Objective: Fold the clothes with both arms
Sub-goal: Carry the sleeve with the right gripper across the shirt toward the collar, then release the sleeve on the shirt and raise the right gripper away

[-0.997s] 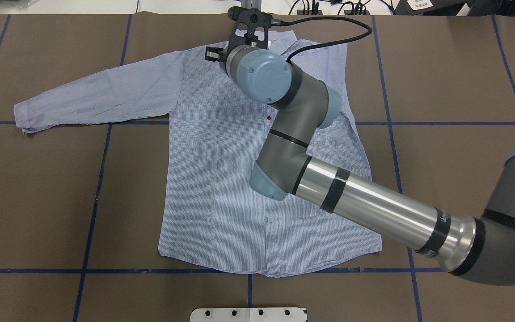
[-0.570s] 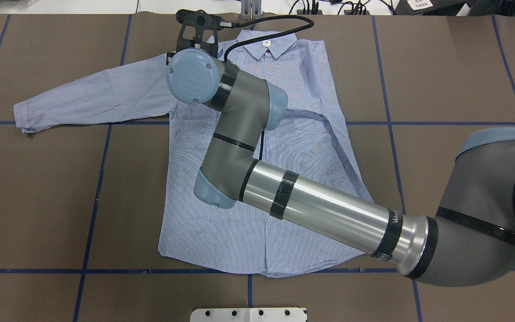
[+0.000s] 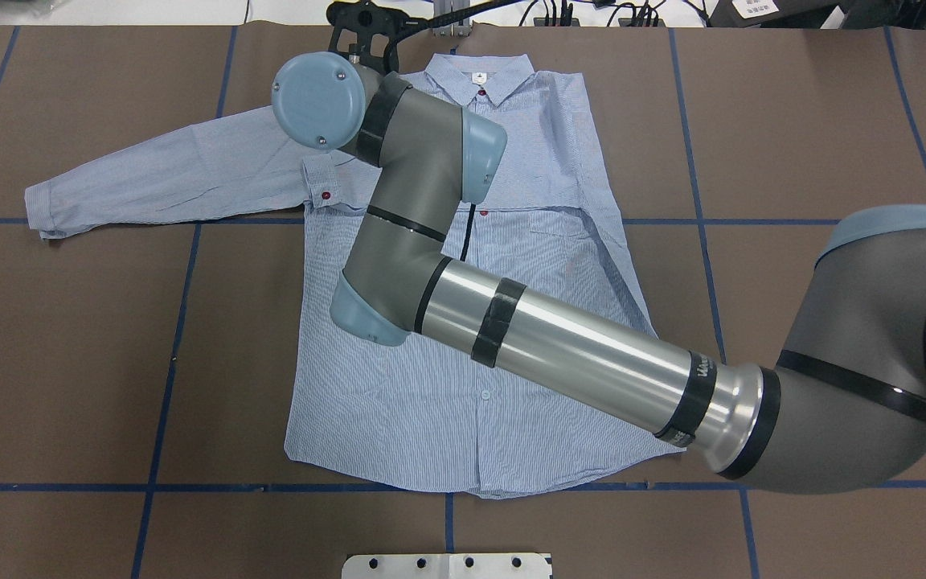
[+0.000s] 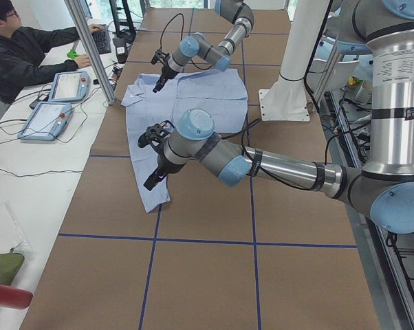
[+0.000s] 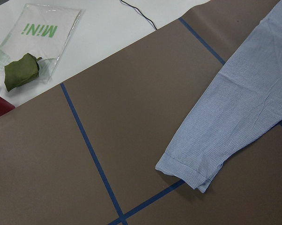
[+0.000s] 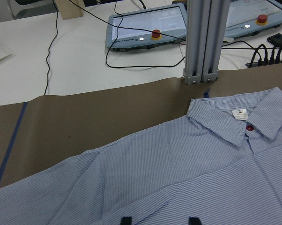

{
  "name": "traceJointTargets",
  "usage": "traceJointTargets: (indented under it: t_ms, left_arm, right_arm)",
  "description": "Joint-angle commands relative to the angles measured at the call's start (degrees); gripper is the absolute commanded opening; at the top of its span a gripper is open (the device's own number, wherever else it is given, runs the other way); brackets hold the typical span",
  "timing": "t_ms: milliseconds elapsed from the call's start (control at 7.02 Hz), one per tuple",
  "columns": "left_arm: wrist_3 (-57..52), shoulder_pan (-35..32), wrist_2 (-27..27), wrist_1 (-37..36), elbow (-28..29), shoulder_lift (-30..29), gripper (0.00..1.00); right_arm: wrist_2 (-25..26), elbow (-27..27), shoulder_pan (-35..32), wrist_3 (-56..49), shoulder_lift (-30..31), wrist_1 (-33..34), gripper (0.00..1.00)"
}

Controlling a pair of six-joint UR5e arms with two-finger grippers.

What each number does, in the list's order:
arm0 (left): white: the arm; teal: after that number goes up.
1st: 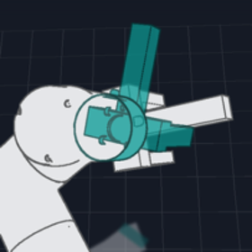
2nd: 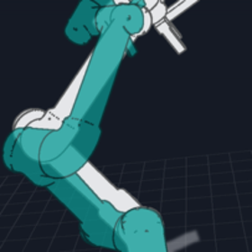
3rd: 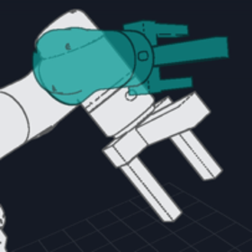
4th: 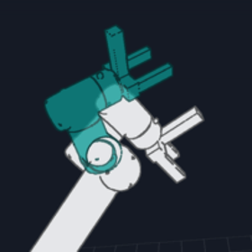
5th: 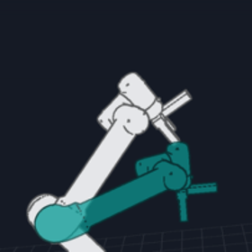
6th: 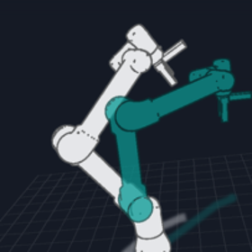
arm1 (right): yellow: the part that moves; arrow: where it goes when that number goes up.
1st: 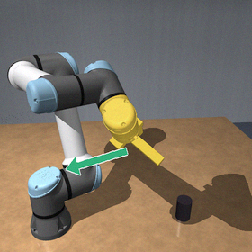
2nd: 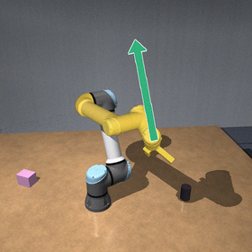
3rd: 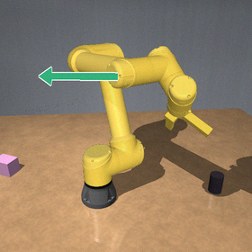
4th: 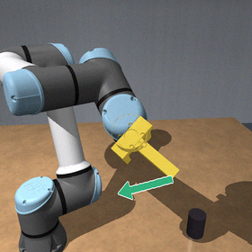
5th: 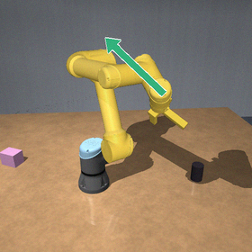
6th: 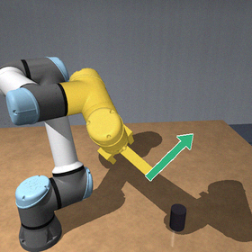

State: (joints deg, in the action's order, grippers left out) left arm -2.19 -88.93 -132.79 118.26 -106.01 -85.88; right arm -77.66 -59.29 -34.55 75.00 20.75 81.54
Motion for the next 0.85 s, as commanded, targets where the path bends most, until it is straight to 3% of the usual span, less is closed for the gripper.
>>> traceJointTargets:
  t_ms: [0, 285, 427, 712]
  left_arm:
    - [0.2, 0.5, 0.2, 8.1, 5.5, -1.3, 1.0]
    - [4.7, 1.7, 0.4, 28.5, 21.7, -4.9, 1.0]
    - [15.5, 6.6, 1.3, 32.0, 22.6, -5.3, 1.0]
    - [38.0, 18.5, 15.1, 42.5, 24.9, -5.3, 1.0]
  right_arm:
    - [-18.7, -9.6, -10.9, -9.0, 7.6, 5.4, 1.0]
    - [-28.7, -23.5, -20.3, -23.0, 20.1, 6.9, 1.0]
    - [-34.1, -28.8, -25.6, -31.9, 25.2, 8.9, 1.0]
    - [-46.1, -36.7, -36.2, -48.9, 36.9, 9.1, 1.0]
